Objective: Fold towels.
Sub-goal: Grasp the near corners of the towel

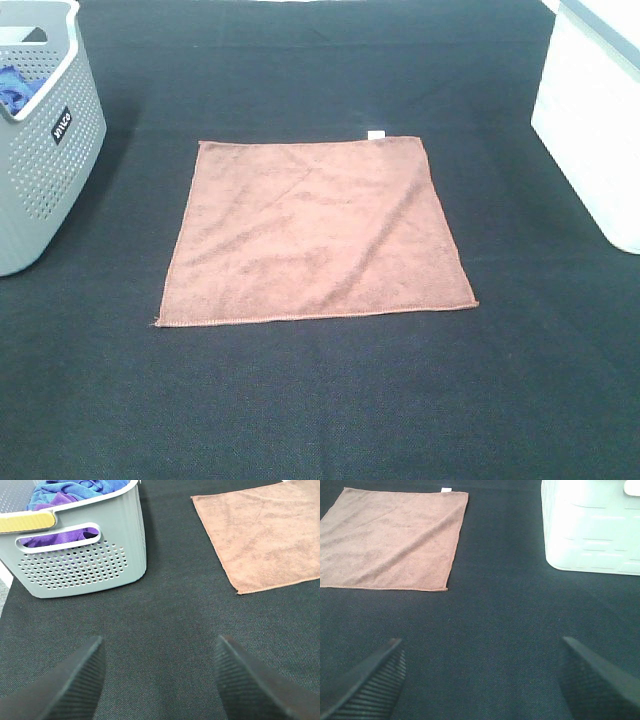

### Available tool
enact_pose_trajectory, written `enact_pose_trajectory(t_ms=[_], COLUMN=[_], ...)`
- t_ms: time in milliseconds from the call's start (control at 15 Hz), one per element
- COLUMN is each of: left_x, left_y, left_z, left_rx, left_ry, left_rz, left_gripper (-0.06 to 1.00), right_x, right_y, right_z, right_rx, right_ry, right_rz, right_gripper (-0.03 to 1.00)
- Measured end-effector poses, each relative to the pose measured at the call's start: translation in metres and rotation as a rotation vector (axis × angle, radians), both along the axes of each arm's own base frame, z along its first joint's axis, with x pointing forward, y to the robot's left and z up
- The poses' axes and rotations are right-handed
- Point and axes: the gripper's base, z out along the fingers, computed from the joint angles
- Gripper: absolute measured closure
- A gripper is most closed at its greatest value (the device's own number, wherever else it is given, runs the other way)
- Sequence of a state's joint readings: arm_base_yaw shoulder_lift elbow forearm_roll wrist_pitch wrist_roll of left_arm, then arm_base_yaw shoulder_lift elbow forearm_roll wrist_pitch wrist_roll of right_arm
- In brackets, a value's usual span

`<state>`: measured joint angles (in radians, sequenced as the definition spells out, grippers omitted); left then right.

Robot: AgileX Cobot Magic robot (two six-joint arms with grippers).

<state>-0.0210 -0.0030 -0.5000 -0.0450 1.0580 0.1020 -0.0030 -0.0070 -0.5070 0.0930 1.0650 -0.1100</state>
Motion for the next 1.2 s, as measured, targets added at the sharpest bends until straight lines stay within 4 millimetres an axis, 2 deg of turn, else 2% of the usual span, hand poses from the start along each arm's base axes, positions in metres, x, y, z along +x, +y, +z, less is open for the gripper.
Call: enact_pose_trajectory(t_ms=[1200], left_x=[0.0], left_y=[0.0], left_z=[0.0], left_rx=[0.0], left_ry=[0.0], left_rz=[0.0], left_gripper=[0.33], right_x=[0.0], right_y=[0.0], right_z=[0.0], right_rx=[0.0], right_ry=[0.0], right_rz=[0.0], right_gripper=[0.19])
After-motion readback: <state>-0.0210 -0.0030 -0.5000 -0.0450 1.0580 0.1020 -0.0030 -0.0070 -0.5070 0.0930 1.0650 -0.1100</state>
